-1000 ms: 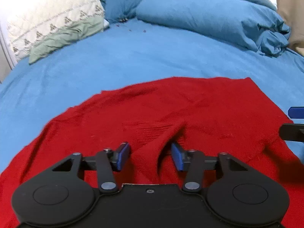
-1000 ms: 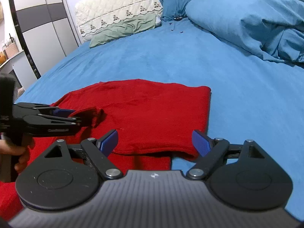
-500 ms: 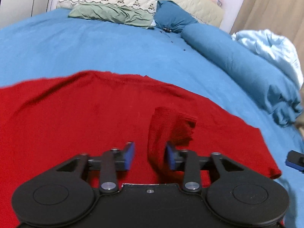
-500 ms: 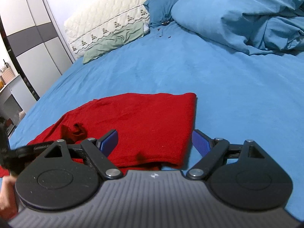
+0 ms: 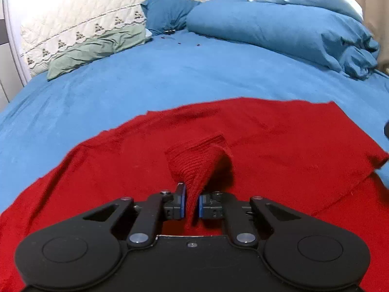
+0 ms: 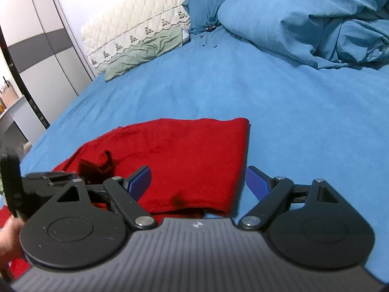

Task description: Fold small clothes

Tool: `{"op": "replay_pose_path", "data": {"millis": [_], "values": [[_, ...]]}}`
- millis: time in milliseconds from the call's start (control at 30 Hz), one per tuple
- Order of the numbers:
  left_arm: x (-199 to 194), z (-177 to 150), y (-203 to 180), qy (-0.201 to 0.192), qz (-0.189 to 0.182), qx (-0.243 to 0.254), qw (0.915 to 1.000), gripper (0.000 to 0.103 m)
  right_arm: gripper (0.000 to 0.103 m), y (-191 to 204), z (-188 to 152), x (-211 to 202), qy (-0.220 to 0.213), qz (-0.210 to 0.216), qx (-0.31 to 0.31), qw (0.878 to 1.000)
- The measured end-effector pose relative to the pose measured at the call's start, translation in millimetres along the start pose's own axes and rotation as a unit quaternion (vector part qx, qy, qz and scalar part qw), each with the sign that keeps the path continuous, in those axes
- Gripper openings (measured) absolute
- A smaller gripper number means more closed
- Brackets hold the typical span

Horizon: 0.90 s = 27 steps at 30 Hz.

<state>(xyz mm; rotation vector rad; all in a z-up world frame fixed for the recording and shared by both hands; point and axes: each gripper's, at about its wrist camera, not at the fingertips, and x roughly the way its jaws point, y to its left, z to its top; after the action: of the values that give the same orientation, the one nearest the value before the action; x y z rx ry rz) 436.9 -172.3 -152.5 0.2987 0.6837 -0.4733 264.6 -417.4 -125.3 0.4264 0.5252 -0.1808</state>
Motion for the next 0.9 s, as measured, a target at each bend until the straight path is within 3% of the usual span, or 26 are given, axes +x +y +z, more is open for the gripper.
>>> {"op": "replay_pose_path", "data": {"millis": [167, 333, 500, 633, 767, 900], "values": [[-31.8, 2.2, 33.9, -0.063, 0.056, -0.076, 0.9935, 0.009, 0.100, 3.9, -2.4, 5.0, 0.015, -0.023, -0.035, 0.999], [-70.2, -14.1, 83.8, -0.117, 0.135, -0.157, 0.9714, 0.009, 0.100, 17.7, -13.5, 16.3, 0.042, -0.025, -0.085, 0.995], [-76.7, -46.3, 112.8, -0.096, 0.146, -0.197, 0.9646, 0.009, 0.100, 42.6, -29.7, 38.2, 0.075, -0.029, -0.154, 0.985], [-80.5, -62.5, 123.0, -0.097, 0.149, -0.224, 0.9582, 0.009, 0.100, 59.9, -38.2, 55.1, 0.066, -0.063, -0.216, 0.972], [-85.8, -70.7, 132.7, -0.102, 0.149, -0.261, 0.9484, 0.009, 0.100, 67.8, -34.9, 66.8, 0.057, -0.083, -0.210, 0.973], [-84.0, -80.0, 139.9, -0.093, 0.128, -0.286, 0.9451, 0.009, 0.100, 72.7, -33.8, 76.8, 0.044, -0.138, -0.200, 0.969]]}}
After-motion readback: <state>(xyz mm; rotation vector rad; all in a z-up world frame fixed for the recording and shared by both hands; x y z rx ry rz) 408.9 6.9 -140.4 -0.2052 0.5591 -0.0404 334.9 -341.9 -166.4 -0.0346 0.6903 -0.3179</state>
